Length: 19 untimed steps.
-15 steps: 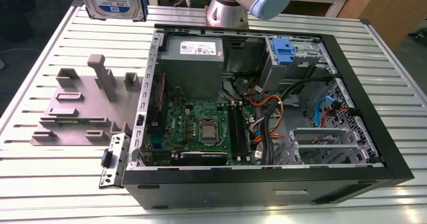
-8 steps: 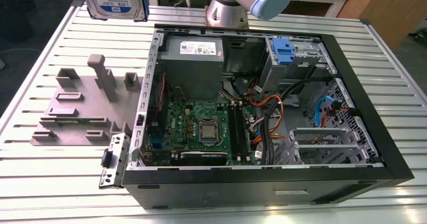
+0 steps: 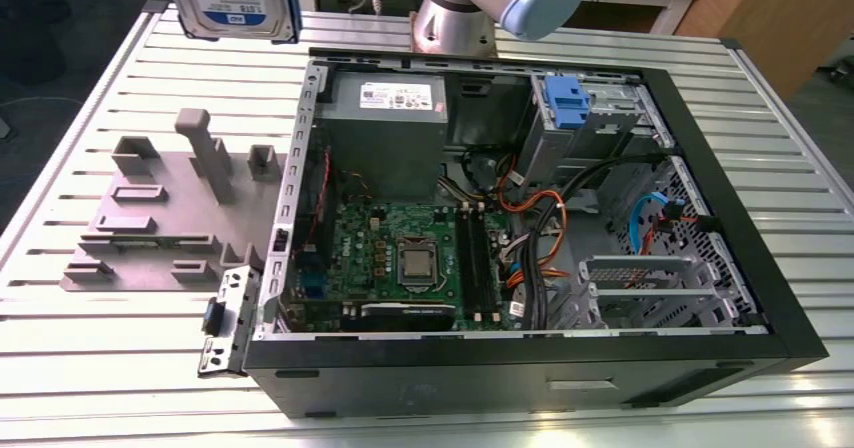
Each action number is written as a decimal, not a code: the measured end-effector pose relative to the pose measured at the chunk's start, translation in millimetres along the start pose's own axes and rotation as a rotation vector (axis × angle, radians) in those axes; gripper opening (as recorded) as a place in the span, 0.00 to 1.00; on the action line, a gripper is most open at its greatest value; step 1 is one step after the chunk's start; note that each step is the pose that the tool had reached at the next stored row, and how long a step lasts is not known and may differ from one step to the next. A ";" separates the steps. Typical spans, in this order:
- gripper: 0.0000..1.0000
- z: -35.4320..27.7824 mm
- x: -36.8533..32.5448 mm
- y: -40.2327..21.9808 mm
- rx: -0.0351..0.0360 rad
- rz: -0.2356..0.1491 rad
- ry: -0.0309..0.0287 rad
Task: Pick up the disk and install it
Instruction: 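Pick up the disk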
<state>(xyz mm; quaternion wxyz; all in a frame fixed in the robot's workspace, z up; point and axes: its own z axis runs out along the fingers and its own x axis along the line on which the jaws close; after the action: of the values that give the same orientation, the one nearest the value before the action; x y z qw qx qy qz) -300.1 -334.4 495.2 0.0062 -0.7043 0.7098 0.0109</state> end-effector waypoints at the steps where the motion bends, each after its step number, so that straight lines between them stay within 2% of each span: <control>1: 0.36 0.0 0.0 -0.4 0.0000 0.000 0.0000; 19: 0.36 0.0 0.0 -7.6 0.0000 0.000 0.0000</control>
<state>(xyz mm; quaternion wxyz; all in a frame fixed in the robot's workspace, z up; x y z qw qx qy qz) -292.5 -334.4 495.2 0.0063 -0.7043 0.7098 0.0109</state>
